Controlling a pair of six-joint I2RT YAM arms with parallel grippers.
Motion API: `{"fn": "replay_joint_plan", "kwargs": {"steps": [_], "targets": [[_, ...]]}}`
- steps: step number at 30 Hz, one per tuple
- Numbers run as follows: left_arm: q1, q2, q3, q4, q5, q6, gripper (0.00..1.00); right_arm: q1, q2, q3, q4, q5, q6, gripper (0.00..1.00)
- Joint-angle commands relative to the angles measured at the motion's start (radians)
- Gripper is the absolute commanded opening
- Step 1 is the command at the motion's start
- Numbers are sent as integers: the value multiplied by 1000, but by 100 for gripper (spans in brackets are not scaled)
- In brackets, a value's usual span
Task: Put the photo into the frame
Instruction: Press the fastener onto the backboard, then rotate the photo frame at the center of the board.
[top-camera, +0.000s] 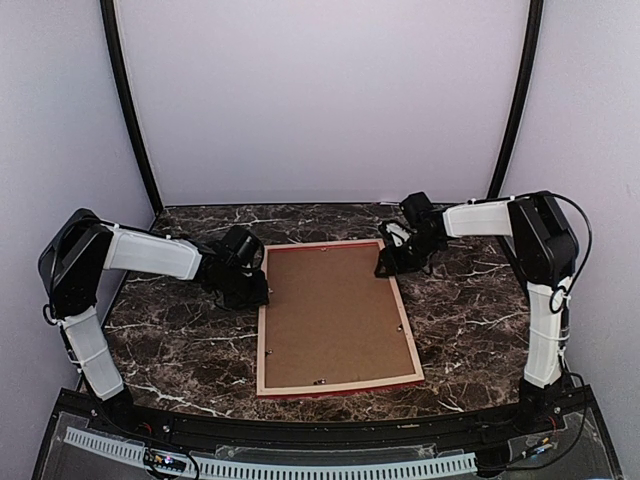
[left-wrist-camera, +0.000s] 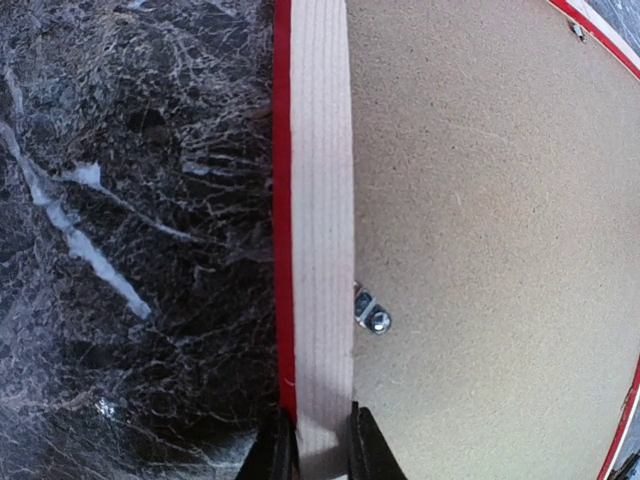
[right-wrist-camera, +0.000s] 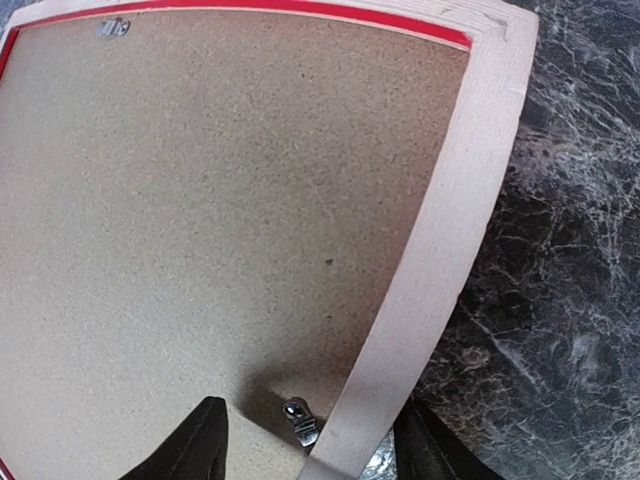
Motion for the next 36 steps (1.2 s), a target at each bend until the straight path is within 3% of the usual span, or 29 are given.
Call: {"fn": "replay_joint_plan", "kwargs": {"steps": [1, 13, 23, 26, 27, 29, 32, 33, 34, 36], "targets": [[-8, -12, -43, -46, 84, -21, 0, 0, -46, -48, 22, 6, 49, 59], [-8, -23, -37, -33, 82, -18, 0, 42, -235, -271, 45, 77, 145, 65], [-8, -59, -34, -38, 63, -4, 4, 58, -236, -341, 63, 151, 169, 45], [-8, -87, -35, -37, 52, 11, 20, 55, -223, -326, 45, 182, 143, 34], [-7, -94, -37, -31, 49, 19, 36, 55, -221, -318, 40, 190, 132, 30], [-7, -130, -63, -9, 29, 33, 53, 53, -211, -300, 39, 189, 106, 21], [-1, -213, -94, 26, -9, 68, 65, 50, -178, -263, 31, 189, 65, 11], [1, -232, -104, 33, -12, 83, 84, 48, -167, -249, 26, 195, 50, 8], [5, -263, -106, 38, -44, 117, 91, 46, -157, -232, 17, 202, 22, 4], [13, -296, -93, 37, -66, 183, 98, 43, -136, -188, 1, 210, -24, 0]]}}
